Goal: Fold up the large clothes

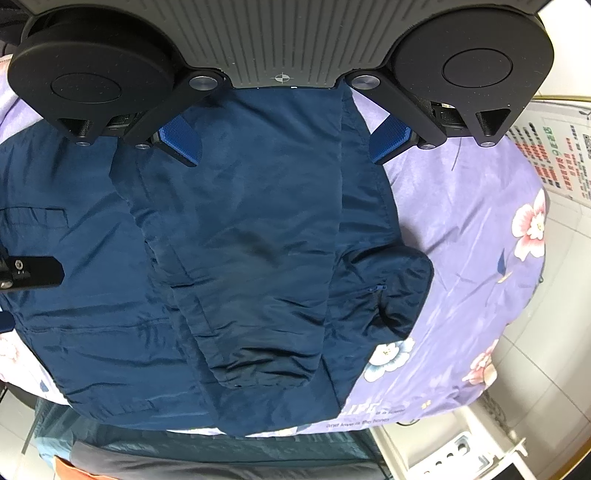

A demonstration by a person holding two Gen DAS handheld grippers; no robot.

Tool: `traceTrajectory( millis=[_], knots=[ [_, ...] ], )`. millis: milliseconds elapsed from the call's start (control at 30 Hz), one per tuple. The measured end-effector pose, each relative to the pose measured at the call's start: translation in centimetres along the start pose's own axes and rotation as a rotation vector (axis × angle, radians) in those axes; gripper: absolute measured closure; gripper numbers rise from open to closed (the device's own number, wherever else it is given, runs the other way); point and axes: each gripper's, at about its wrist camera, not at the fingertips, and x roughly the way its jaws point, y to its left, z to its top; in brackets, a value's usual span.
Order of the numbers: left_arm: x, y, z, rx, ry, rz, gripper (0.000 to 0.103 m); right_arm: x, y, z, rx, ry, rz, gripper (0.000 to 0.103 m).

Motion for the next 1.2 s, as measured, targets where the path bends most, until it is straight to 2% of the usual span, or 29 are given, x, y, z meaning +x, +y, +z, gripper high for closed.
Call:
traceTrajectory(
  millis=[233, 367, 500, 633, 767, 900, 933, 1033, 1133, 1200],
  knots=[
    [0.1, 0.5, 0.2, 0.001, -0.006, -0.016, 0.0, 0.4, 0.1, 0.9, -0.026, 0.014, -0.008, 0.002],
    [-0.1, 2.2, 0.2, -0.048, -0.051, -0.045, 0.0, 0.5, 0.2, 1.6, -0.061, 0.002, 0.004, 0.002],
    [1.5, 7.5, -0.3, -0.203, -0.084, -0.024, 0.0, 1.1, 1.0, 4.2, -0.178, -0.04, -0.002, 0.002],
    [5.3, 13.8, -2.3, -0.392, -0.064, -0.058, 0.0, 3.3, 2.4, 8.7, -0.292, -0.142, 0.084, 0.001],
    [9.6, 17.0, -3.7, -0.513, -0.067, -0.195, 0.0, 9.5, 5.7, 15.3, -0.413, -0.138, 0.133, 0.001],
    [14.0, 16.5, -3.8, -0.498, -0.03, -0.212, 0.0, 17.0, 9.3, 20.8, -0.352, -0.079, 0.266, 0.002],
    [14.9, 16.1, -3.8, -0.496, -0.018, -0.218, 0.0, 18.9, 10.5, 21.7, -0.329, -0.062, 0.272, 0.002],
    [16.4, 15.5, -3.4, -0.487, -0.009, -0.264, 0.0, 23.6, 14.3, 23.1, -0.31, -0.021, 0.272, 0.006],
    [17.2, 14.5, -2.5, -0.431, -0.015, -0.259, 0.0, 28.3, 17.7, 23.2, -0.327, 0.024, 0.179, 0.012],
    [17.9, 14.2, -2.0, -0.419, -0.013, -0.28, 0.0, 30.8, 19.0, 22.5, -0.34, 0.09, 0.151, 0.025]
  ],
)
